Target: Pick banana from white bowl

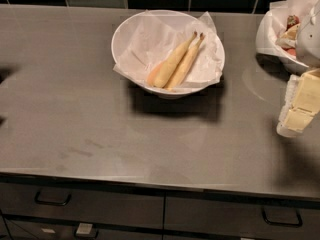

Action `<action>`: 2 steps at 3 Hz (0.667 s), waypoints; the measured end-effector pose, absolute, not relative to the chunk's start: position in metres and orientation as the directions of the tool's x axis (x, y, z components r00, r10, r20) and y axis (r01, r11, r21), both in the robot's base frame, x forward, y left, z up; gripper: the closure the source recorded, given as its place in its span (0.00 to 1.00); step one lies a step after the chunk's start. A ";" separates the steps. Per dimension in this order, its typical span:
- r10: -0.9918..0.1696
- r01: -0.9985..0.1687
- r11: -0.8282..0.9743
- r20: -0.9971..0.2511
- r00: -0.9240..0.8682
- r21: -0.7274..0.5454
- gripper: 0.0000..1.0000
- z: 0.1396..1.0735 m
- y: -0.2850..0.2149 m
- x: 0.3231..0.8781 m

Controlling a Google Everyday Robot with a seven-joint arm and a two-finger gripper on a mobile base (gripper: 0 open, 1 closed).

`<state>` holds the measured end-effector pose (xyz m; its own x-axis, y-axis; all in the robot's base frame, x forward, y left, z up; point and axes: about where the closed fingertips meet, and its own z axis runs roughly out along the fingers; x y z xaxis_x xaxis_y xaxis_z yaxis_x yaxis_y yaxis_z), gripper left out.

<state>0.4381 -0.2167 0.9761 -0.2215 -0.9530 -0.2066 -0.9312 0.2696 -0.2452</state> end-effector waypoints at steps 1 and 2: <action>-0.953 -0.931 0.270 -0.207 -0.222 -0.245 0.00 0.976 -0.217 0.438; -0.939 -0.924 0.292 -0.257 -0.228 -0.247 0.00 0.980 -0.212 0.446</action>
Offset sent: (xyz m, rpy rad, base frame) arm 0.0179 0.0085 0.0044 0.1169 -0.0159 -0.0242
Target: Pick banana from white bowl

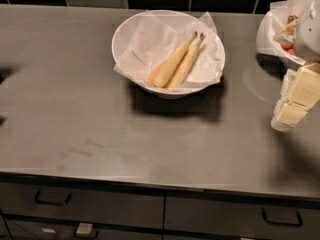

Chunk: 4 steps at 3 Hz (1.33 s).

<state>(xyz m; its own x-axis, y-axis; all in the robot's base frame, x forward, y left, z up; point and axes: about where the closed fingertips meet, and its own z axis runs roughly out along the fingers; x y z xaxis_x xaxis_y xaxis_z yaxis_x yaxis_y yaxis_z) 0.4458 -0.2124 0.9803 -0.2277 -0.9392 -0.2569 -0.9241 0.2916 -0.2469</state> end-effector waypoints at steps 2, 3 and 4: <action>-0.892 -0.935 0.277 -0.421 -0.166 -0.219 0.00 0.993 -0.171 0.506; -0.898 -0.961 0.124 -0.439 -0.003 -0.248 0.00 0.997 -0.137 0.536; -0.886 -0.955 -0.050 -0.428 0.177 -0.292 0.00 0.998 -0.106 0.560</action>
Offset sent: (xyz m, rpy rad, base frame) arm 0.0981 0.0747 0.0230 0.2440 -0.0361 0.1715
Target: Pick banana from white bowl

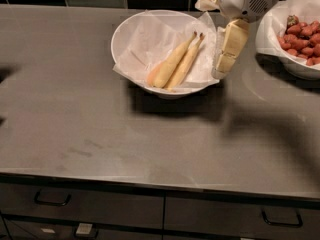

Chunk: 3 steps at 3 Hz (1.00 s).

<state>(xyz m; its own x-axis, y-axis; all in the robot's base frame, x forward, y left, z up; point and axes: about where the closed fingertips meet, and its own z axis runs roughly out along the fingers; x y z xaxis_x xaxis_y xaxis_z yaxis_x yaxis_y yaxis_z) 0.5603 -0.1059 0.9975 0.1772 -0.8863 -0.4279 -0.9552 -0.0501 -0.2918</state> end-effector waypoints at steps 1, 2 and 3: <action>-0.884 -0.949 -0.060 -0.426 0.195 -0.309 0.00 1.000 -0.104 0.563; -0.880 -0.945 -0.094 -0.417 0.226 -0.314 0.00 0.996 -0.108 0.571; -0.842 -0.918 -0.214 -0.413 0.347 -0.334 0.00 0.989 -0.103 0.592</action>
Offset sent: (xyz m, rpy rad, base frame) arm 0.0156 -0.0152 -0.0042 -0.0303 -0.0280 0.1013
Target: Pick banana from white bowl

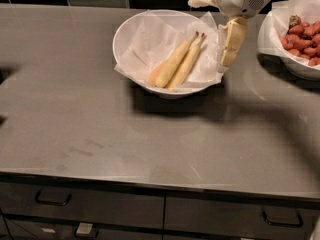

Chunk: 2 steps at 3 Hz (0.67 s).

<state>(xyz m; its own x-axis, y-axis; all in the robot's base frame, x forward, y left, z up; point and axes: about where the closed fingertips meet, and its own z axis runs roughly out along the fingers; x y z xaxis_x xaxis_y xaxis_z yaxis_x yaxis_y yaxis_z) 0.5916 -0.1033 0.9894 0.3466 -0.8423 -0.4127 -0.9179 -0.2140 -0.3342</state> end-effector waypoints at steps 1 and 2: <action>-0.782 -0.864 -0.333 -0.401 0.477 -0.378 0.00 0.987 -0.092 0.619; -0.777 -0.849 -0.319 -0.396 0.489 -0.422 0.00 0.995 -0.091 0.630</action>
Offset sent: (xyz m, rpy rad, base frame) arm 0.0246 0.0099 -0.0027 0.0078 -0.0397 0.1254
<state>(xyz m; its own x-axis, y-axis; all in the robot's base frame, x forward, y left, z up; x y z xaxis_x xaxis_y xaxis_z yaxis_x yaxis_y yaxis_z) 0.6297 -0.0906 0.9949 0.4893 -0.7770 -0.3961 -0.8486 -0.3195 -0.4216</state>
